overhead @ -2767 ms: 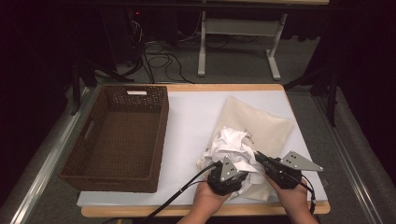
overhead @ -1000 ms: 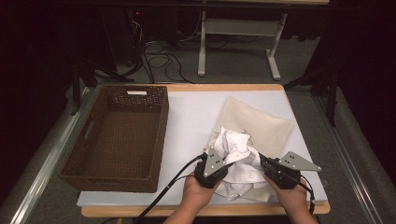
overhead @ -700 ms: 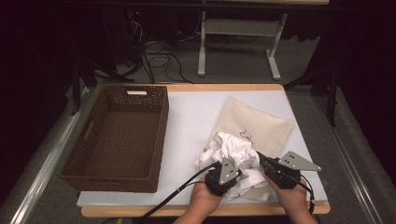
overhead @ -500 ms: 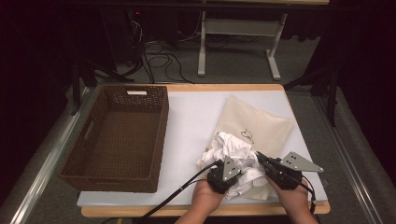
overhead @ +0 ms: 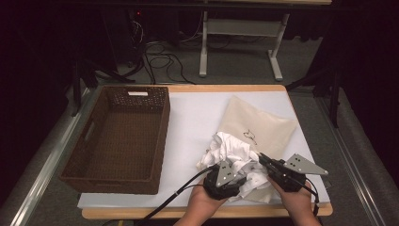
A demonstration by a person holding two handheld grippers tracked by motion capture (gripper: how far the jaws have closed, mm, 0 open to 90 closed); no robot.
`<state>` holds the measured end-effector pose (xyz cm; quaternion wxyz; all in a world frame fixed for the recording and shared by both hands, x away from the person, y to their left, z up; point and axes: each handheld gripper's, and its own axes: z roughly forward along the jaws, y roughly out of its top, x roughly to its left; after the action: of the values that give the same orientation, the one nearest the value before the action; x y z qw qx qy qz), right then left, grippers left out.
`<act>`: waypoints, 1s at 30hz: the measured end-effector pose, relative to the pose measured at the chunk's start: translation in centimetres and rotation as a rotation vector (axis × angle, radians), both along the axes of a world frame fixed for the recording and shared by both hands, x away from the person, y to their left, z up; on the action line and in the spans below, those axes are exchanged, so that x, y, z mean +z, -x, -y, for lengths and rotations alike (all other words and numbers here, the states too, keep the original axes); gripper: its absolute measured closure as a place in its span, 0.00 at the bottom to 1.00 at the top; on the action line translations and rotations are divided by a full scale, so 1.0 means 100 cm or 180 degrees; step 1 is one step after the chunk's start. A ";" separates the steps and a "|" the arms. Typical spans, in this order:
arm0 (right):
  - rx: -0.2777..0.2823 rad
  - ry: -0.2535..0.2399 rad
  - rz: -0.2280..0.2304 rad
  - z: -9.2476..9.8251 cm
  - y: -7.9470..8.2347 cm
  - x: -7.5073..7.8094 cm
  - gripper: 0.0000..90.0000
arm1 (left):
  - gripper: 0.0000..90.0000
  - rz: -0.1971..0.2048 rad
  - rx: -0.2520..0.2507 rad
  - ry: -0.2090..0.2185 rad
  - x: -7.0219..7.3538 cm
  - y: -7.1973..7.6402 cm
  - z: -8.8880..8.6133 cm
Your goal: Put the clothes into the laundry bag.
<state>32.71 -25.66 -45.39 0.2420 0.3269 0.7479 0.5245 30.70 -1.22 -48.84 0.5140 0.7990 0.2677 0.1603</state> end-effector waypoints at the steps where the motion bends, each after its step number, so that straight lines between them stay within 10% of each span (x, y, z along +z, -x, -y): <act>1: 0.0003 0.0001 0.0002 0.000 0.000 0.000 0.99 | 0.46 0.0018 0.0001 0.0017 0.002 0.005 -0.005; 11: 0.0006 0.0013 -0.0001 -0.002 0.000 0.001 0.99 | 0.39 0.0121 0.0289 0.0259 0.010 0.015 -0.045; 22: 0.0005 0.0021 0.0000 -0.002 0.000 0.000 0.99 | 0.20 -0.0068 0.0528 0.0489 0.018 -0.037 -0.042; 25: -0.0013 0.0021 -0.0020 -0.002 0.000 0.000 0.99 | 0.53 -0.0294 0.0349 0.0561 0.014 -0.051 -0.037; 30: -0.0020 0.0015 -0.0024 -0.002 -0.001 0.000 0.99 | 0.92 -0.0109 0.0251 0.0559 0.018 -0.035 -0.031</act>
<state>32.81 -25.46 -45.43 0.2416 0.3307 0.7491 0.5208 34.16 1.87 -47.00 0.5707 0.7424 0.3208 0.1426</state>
